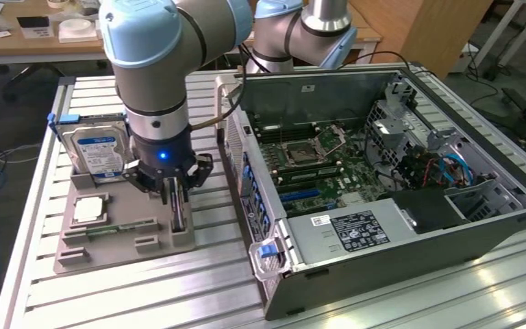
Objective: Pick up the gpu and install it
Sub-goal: 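Pick up the gpu and move the gpu toward the slot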
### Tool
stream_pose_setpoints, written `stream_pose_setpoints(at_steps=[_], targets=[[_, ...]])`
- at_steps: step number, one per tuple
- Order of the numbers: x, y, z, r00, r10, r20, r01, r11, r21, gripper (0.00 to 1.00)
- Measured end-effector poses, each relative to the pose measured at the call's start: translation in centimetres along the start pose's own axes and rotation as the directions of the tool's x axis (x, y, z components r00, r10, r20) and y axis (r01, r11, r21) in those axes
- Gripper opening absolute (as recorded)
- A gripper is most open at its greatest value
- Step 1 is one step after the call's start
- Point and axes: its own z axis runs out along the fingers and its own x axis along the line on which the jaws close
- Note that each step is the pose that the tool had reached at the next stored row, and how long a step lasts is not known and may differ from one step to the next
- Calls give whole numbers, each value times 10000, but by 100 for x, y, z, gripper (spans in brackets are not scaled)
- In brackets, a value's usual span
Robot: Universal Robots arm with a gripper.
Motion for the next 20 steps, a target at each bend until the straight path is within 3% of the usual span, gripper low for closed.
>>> stream_pose_setpoints(at_steps=[10,11,20], targets=[[-20,2,2,10000,2,-9,-2,10000,2,41],[-21,2,2,10000,1,-8,-1,10000,2,34],[-22,2,2,10000,0,-9,0,10000,2,28]])
